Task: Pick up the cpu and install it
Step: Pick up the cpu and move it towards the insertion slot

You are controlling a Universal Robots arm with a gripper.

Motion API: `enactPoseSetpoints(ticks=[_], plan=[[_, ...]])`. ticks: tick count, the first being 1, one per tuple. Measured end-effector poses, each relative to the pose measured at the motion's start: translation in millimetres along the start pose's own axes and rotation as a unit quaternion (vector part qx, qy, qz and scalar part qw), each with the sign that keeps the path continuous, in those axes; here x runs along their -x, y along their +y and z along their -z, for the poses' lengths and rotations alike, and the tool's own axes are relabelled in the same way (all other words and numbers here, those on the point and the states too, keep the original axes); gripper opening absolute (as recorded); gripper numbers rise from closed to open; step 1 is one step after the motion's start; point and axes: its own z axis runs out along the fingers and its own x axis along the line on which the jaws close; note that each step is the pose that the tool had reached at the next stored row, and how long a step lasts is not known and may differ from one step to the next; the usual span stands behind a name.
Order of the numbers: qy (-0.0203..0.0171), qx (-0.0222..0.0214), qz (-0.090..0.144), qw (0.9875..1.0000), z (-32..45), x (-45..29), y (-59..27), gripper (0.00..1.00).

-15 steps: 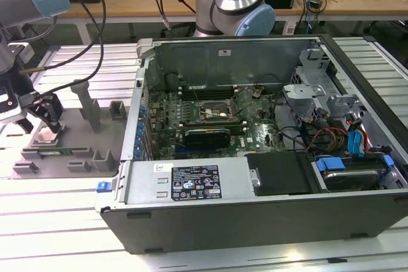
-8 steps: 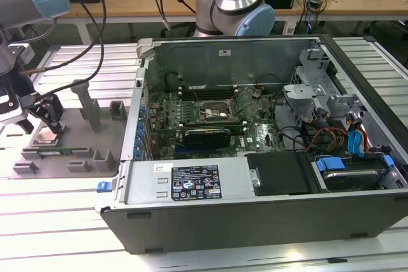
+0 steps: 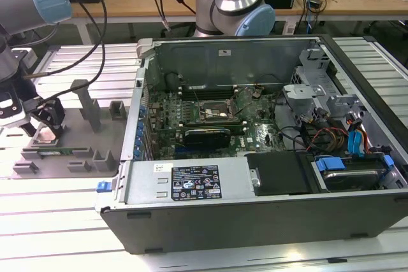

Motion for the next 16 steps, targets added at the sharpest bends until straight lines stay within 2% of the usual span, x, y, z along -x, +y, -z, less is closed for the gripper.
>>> enactPoseSetpoints(ticks=[7, 16], plan=[[0.0001, 0.0, 0.001, 1.0, -5.6, 0.5, 0.6, 0.66], [0.0001, 0.0, 0.001, 1.0, -6.8, 0.5, 0.6, 0.66]])
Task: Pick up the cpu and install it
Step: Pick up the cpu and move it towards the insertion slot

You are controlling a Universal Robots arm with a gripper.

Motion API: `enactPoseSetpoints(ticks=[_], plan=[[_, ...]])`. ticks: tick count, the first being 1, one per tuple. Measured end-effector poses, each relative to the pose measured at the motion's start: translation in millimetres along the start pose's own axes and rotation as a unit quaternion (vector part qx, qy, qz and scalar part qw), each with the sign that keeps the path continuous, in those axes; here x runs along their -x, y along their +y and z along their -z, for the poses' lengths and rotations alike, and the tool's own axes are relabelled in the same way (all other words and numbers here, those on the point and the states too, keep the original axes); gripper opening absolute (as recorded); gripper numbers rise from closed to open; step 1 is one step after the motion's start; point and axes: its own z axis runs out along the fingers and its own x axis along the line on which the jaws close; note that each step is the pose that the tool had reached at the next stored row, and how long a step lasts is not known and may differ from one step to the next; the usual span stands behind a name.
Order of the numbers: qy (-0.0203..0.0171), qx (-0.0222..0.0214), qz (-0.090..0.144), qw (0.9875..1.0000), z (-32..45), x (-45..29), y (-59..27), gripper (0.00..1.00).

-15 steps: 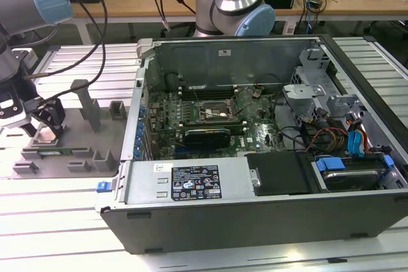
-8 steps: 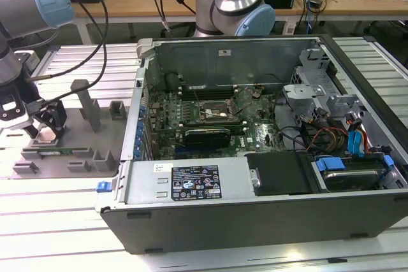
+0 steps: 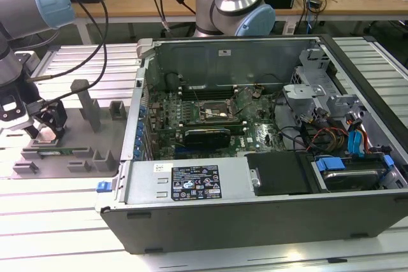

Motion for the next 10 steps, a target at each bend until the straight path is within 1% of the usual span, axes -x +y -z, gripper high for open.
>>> enactPoseSetpoints(ticks=[4, 5, 6, 10], plan=[[0.0, 0.0, 0.0, 1.0, 0.0, 0.0, 0.0, 0.66], [0.0, 0.0, 0.0, 1.0, 0.0, 0.0, 0.0, 0.65], [0.0, 0.0, 0.0, 1.0, 0.0, 0.0, 0.0, 0.58], [0.0, 0.0, 0.0, 1.0, -0.1, 0.0, 0.0, 0.56]])
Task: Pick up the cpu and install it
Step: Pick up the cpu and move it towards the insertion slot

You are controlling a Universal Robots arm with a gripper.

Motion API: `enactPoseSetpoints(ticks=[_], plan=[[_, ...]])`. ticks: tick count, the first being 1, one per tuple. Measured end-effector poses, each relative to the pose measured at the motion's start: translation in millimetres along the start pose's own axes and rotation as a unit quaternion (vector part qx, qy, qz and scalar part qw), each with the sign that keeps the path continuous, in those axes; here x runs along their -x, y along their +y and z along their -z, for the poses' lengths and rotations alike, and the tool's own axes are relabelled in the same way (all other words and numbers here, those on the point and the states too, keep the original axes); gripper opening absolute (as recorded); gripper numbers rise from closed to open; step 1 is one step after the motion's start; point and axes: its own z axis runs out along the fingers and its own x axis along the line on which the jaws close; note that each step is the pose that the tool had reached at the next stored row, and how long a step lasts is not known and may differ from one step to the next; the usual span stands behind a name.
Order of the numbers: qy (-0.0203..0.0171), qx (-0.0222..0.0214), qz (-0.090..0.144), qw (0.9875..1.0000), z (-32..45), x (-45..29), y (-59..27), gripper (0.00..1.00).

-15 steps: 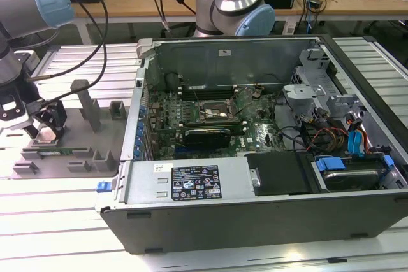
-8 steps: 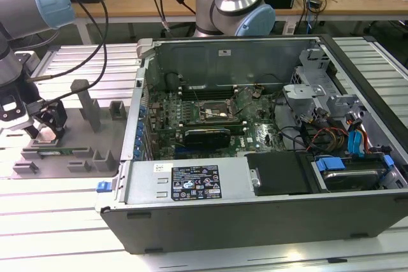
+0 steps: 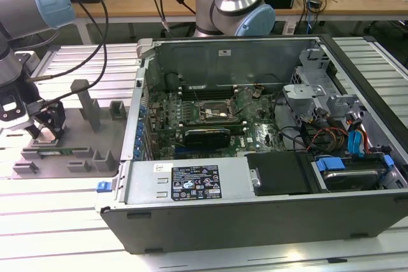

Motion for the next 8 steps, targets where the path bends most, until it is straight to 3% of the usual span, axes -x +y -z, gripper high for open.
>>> enactPoseSetpoints(ticks=[8], plan=[[-0.0003, 0.0002, 0.0, 1.0, 0.3, 0.1, 0.1, 0.55]])
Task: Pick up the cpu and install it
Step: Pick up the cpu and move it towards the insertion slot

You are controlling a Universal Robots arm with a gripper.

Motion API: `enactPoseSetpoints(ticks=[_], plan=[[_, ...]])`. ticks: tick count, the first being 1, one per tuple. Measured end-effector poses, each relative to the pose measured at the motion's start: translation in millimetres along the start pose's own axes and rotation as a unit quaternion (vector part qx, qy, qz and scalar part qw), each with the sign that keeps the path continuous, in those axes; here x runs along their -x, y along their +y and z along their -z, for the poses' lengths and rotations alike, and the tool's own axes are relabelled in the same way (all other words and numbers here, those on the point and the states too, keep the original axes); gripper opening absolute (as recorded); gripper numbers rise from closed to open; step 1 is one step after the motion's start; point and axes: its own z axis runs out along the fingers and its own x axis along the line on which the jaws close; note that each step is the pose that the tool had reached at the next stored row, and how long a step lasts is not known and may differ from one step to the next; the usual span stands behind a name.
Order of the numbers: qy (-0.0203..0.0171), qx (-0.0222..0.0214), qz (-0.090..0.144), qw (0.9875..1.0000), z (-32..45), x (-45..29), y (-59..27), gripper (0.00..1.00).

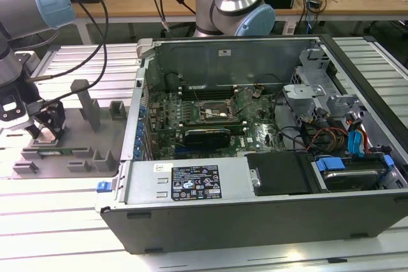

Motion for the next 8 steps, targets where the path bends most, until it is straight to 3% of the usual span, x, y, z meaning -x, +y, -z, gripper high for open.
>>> enactPoseSetpoints(ticks=[8], plan=[[0.0001, -0.0001, 0.001, 1.0, 12.0, 0.4, 0.4, 0.55]])
